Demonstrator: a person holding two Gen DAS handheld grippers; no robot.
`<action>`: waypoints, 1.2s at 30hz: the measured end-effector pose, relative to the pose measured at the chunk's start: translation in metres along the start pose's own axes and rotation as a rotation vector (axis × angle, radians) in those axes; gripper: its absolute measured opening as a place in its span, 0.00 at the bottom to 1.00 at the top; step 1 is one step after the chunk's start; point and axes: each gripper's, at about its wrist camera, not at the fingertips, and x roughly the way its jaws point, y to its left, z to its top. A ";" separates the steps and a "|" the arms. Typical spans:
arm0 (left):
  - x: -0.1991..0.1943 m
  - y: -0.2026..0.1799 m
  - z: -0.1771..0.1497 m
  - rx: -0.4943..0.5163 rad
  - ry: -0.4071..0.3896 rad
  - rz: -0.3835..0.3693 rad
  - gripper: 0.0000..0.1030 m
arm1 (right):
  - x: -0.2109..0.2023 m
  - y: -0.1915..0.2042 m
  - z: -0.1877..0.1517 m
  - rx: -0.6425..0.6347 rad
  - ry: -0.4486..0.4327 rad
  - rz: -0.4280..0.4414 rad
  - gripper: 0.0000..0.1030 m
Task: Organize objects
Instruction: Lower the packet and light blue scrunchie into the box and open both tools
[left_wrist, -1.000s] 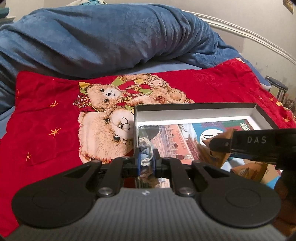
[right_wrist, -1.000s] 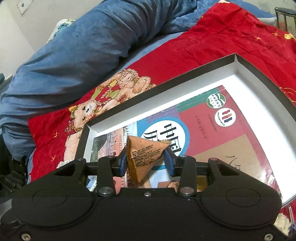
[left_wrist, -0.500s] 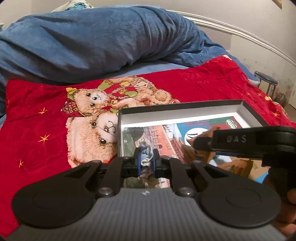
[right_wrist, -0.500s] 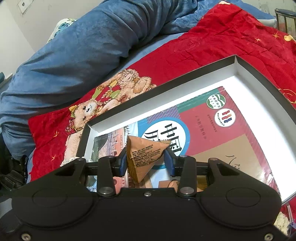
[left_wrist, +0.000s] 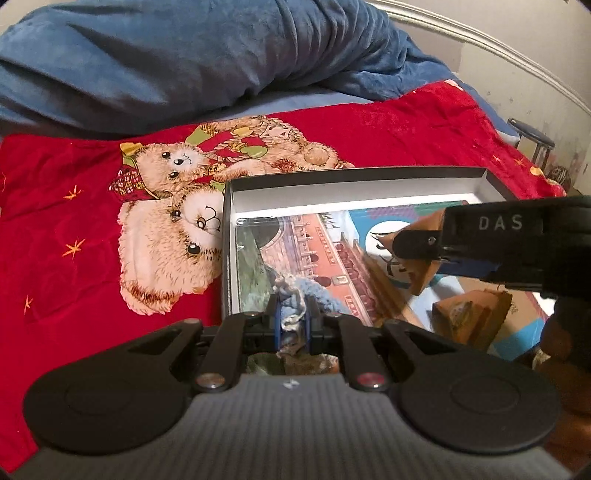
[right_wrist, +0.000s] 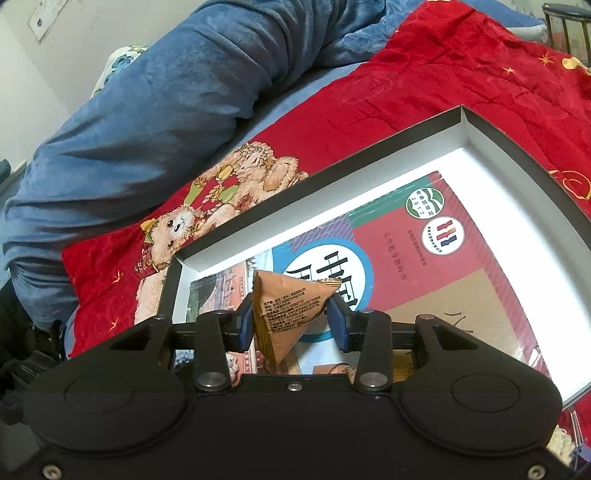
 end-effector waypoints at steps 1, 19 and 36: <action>0.000 0.000 0.000 -0.004 -0.001 -0.001 0.16 | 0.000 -0.001 0.000 0.003 0.002 0.004 0.38; 0.009 -0.003 0.001 0.005 0.017 -0.024 0.40 | 0.004 0.003 -0.002 -0.031 0.016 -0.044 0.39; -0.122 0.009 0.031 0.056 -0.243 -0.087 0.81 | -0.117 0.029 0.024 -0.058 -0.153 0.119 0.94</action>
